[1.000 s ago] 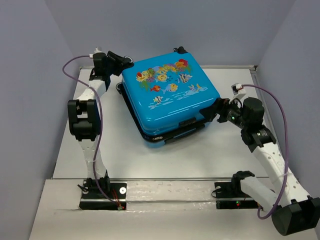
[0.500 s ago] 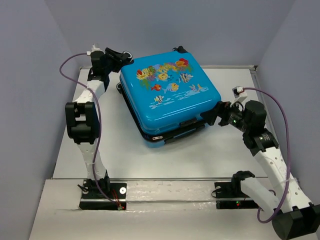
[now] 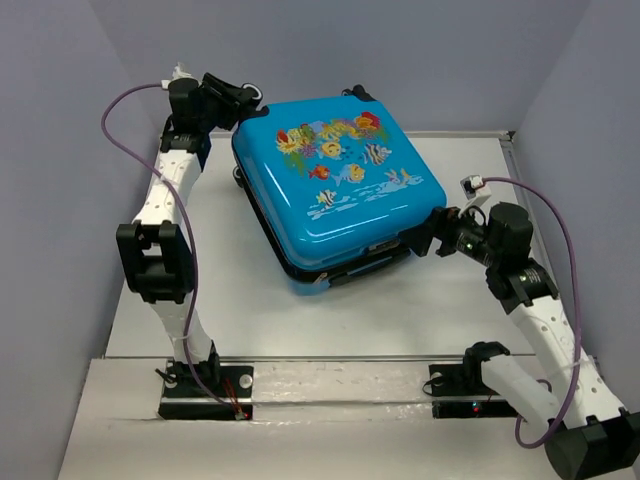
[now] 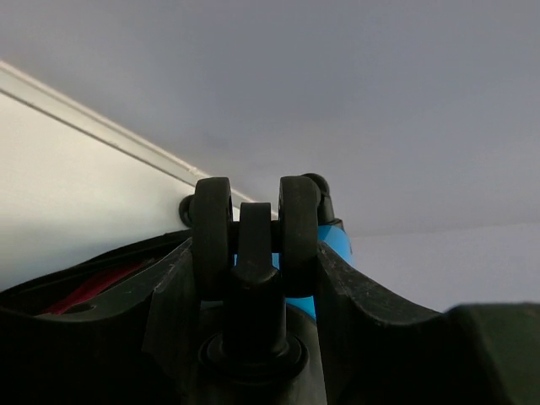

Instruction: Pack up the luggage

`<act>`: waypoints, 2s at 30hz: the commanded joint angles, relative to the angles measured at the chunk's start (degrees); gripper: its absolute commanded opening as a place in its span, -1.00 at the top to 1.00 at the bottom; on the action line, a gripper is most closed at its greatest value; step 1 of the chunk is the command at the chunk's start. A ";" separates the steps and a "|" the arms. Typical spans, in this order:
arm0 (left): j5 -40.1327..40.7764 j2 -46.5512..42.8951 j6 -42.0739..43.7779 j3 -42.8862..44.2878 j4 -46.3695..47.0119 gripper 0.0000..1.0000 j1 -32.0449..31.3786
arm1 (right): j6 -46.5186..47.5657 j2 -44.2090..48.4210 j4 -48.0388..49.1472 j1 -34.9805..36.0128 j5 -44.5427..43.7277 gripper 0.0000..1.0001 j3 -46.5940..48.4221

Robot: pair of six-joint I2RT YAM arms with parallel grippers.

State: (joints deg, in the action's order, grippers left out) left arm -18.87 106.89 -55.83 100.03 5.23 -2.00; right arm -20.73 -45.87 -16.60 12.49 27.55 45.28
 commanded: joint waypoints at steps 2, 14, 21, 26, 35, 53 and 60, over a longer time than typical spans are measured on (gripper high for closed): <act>-1.25 -12.31 0.11 0.80 4.26 0.88 -0.64 | 1.13 2.53 -1.68 0.60 1.89 -1.00 2.62; 0.68 -18.04 5.37 -13.28 3.90 0.88 1.47 | 2.01 3.50 -6.69 1.91 2.42 -0.40 2.63; 1.29 -15.83 5.82 -18.36 4.69 0.88 4.37 | 1.13 3.95 -6.43 6.22 -1.10 -0.37 2.36; 2.79 -18.38 6.44 -24.26 5.13 0.89 6.13 | 0.17 1.40 -4.67 11.57 -3.20 0.00 1.40; 3.41 -15.58 7.76 -26.29 7.07 0.87 7.62 | -3.17 1.30 5.95 31.97 -16.28 0.15 -6.50; 2.63 -6.97 9.07 -13.12 3.21 0.88 8.68 | -5.28 -9.58 25.91 43.85 -29.57 0.32 -16.71; 3.84 -6.79 9.69 -12.14 2.76 0.58 8.94 | -5.63 -15.47 33.99 46.31 -34.93 0.04 -17.50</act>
State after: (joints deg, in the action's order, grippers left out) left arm -17.87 102.30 -47.57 83.88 -1.17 5.63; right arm -25.98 -59.11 7.75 57.87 -2.22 28.64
